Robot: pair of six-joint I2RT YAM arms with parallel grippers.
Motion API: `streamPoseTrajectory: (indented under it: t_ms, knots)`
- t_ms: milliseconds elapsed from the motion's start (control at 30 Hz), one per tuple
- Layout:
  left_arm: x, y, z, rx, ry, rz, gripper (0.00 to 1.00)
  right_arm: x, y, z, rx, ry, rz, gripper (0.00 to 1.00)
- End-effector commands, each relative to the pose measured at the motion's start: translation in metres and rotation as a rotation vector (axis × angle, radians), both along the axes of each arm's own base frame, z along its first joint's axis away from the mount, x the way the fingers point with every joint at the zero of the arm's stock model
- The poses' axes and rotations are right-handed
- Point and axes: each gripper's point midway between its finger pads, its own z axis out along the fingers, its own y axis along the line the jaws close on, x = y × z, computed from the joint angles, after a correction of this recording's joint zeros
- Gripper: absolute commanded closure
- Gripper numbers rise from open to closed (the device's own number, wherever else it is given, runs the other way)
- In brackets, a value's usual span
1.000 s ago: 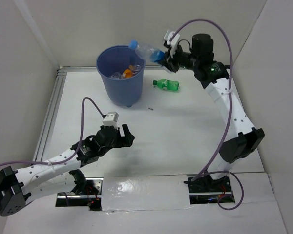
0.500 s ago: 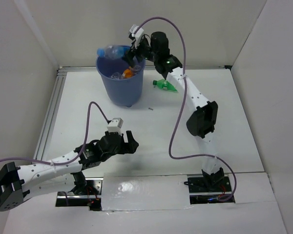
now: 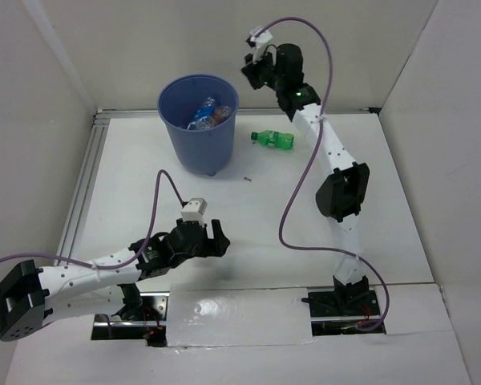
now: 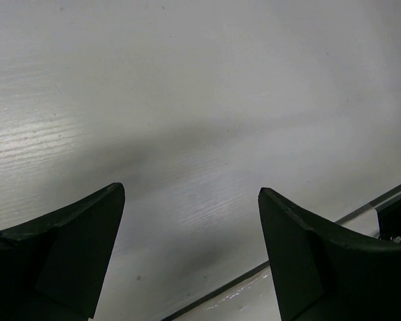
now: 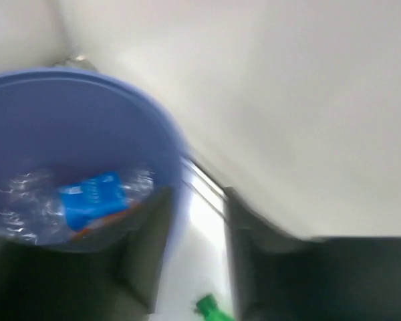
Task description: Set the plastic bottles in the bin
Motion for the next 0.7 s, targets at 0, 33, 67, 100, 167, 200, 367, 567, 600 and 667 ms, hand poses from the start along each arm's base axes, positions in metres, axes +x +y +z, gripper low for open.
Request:
streamPoseTrajectory:
  t_ms: [0,33,67,100,167,200,367,567,600,667]
  knots:
    - [0.004,-0.011,0.011,-0.050,-0.031,-0.008,0.06,0.027,-0.074,0.000,0.007,0.029,-0.175,0.86]
    - [0.004,-0.011,0.011,-0.050,-0.031,-0.008,0.06,0.035,-0.092,-0.010,-0.009,0.047,-0.204,0.92]
    - [0.004,-0.011,0.011,-0.050,-0.031,-0.008,0.06,0.039,-0.100,-0.020,-0.027,0.066,-0.217,0.97]
    - [0.004,-0.011,0.011,-0.050,-0.031,-0.008,0.06,0.042,-0.106,-0.039,-0.065,0.101,-0.211,0.98]
    - [0.005,-0.012,0.013,-0.057,-0.036,-0.008,0.06,0.048,-0.121,-0.061,-0.104,0.138,-0.209,0.82]
    - [0.005,-0.012,0.010,-0.050,-0.031,-0.008,0.06,0.048,-0.124,-0.093,-0.141,0.208,-0.191,0.67]
    - [0.004,-0.013,0.002,-0.026,-0.018,-0.021,0.06,0.033,-0.124,-0.165,-0.315,0.292,0.035,0.01]
    - [0.002,-0.014,-0.004,-0.004,0.003,-0.029,0.06,0.022,-0.134,-0.220,-0.456,0.252,0.229,0.01]
    - [0.002,-0.014,-0.004,-0.010,0.007,-0.024,0.06,0.022,-0.134,-0.226,-0.473,0.253,0.241,0.01]
    - [0.003,-0.013,-0.003,-0.008,0.003,-0.017,0.06,0.024,-0.137,-0.246,-0.520,0.258,0.260,0.01]
